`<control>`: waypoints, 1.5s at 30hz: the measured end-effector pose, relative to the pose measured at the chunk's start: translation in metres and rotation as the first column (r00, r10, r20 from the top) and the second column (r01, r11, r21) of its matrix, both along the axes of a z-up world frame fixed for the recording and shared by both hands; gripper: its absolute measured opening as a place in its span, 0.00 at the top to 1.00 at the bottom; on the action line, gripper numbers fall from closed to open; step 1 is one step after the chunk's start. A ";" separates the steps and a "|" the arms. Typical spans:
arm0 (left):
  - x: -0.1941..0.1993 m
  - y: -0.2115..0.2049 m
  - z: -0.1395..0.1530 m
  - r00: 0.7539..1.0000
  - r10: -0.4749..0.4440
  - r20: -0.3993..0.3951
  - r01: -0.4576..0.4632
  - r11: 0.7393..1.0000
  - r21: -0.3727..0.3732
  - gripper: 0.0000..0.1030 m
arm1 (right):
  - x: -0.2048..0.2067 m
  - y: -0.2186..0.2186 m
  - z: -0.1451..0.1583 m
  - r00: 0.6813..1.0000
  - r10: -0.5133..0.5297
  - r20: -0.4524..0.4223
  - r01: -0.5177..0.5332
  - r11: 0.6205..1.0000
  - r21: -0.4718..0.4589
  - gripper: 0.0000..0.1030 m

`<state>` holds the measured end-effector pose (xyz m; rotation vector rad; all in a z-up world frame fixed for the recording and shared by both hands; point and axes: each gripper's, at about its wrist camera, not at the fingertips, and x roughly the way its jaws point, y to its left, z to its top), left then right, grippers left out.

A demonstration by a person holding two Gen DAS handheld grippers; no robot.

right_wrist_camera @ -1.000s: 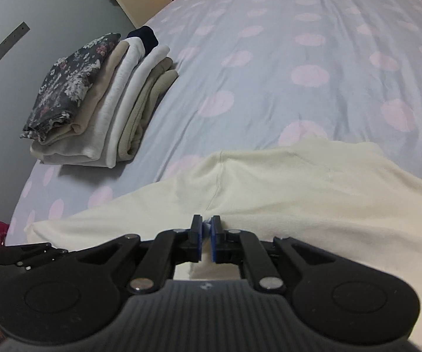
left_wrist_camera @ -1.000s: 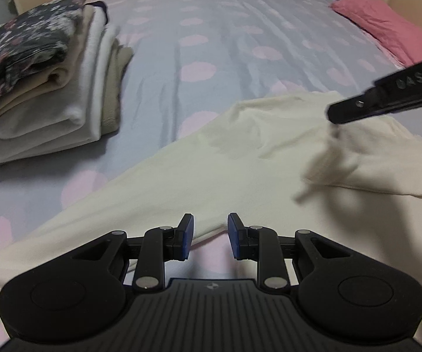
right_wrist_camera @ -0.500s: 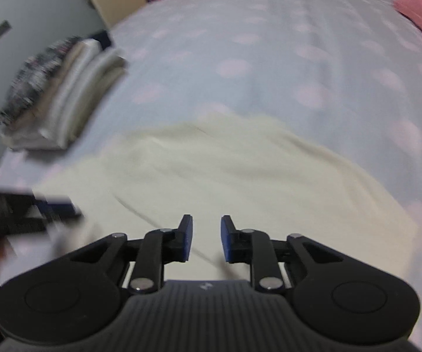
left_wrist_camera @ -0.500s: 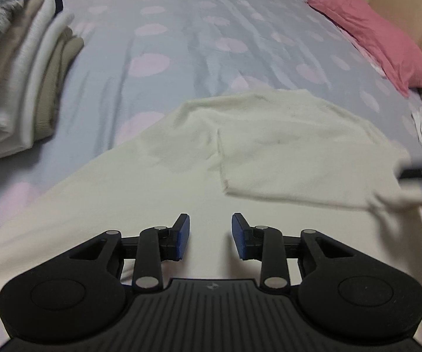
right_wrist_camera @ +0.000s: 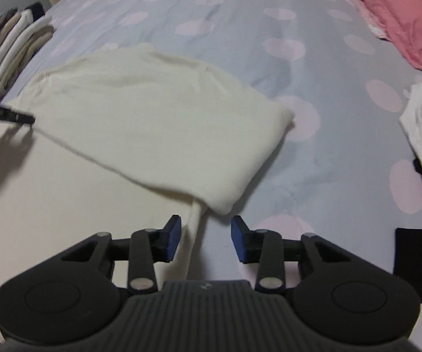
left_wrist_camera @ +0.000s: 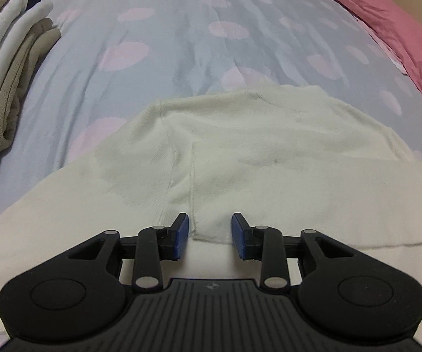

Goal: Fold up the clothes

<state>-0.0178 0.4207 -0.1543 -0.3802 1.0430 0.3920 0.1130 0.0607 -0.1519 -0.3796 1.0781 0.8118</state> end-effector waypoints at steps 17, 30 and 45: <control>-0.001 -0.007 0.038 0.982 0.074 0.175 -0.073 0.997 -0.008 0.97 | 0.009 0.015 -0.010 1.000 -0.029 -0.003 0.029 0.999 -0.025 0.60; -0.022 0.012 0.087 0.956 0.112 0.270 -0.122 0.992 0.020 0.97 | 0.024 0.027 -0.011 0.997 -0.060 0.051 0.061 0.998 -0.024 0.60; -0.074 0.030 0.031 0.972 0.198 0.127 -0.203 0.979 0.033 0.98 | 0.026 0.025 -0.007 0.997 -0.034 0.068 0.038 0.998 -0.055 0.91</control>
